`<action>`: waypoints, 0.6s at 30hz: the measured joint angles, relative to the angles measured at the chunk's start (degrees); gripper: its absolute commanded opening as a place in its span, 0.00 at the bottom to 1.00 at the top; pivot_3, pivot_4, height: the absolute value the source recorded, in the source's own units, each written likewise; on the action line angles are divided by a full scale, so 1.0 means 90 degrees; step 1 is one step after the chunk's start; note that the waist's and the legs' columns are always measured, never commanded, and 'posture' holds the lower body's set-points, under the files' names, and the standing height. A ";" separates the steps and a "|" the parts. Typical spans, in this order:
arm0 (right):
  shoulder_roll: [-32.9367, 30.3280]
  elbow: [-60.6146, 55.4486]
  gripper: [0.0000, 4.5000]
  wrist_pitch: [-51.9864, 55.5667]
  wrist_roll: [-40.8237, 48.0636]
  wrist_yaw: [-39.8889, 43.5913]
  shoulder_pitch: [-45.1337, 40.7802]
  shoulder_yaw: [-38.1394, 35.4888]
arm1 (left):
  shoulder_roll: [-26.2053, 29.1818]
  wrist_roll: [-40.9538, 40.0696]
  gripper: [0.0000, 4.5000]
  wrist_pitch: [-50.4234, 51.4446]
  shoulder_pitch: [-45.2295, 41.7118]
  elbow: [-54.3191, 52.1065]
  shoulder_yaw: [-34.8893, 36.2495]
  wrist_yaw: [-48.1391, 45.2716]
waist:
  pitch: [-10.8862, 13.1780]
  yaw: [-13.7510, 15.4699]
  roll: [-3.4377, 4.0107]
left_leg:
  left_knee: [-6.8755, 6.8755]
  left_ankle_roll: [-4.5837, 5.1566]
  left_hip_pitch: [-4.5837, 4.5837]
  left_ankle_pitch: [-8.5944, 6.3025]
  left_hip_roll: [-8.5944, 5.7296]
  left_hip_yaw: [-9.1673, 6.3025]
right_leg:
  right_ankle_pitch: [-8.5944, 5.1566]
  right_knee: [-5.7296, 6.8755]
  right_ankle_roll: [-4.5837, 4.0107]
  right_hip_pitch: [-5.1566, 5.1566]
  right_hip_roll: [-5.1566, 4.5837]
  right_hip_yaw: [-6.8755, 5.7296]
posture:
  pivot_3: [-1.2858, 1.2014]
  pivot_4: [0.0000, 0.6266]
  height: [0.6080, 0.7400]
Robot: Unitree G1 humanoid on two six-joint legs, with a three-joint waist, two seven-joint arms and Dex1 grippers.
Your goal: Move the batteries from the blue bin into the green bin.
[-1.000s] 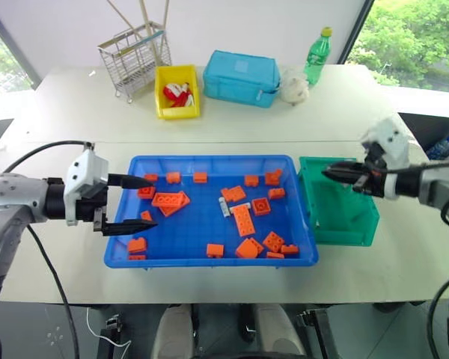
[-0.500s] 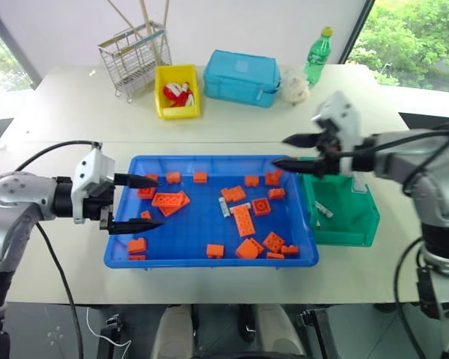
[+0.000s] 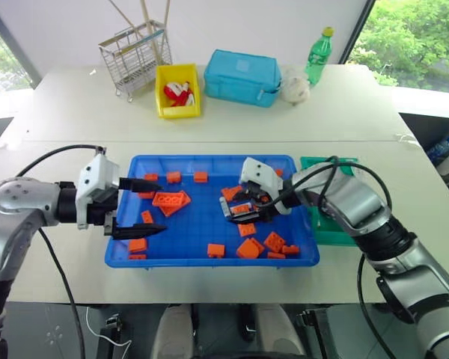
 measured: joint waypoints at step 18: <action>0.0844 0.0993 0.19 -0.0699 -0.1000 -0.0247 -0.0252 0.0545 | 0.0038 -0.0004 1.00 0.0048 0.0052 -0.0096 0.0072 0.0139 | -0.0002 0.0011 -0.0002 | 0.0001 0.0000 0.0005 0.0000 -0.0001 0.0001 | 0.0000 0.0003 0.0000 0.0006 -0.0002 -0.0001 | 0.52 0.24 0.97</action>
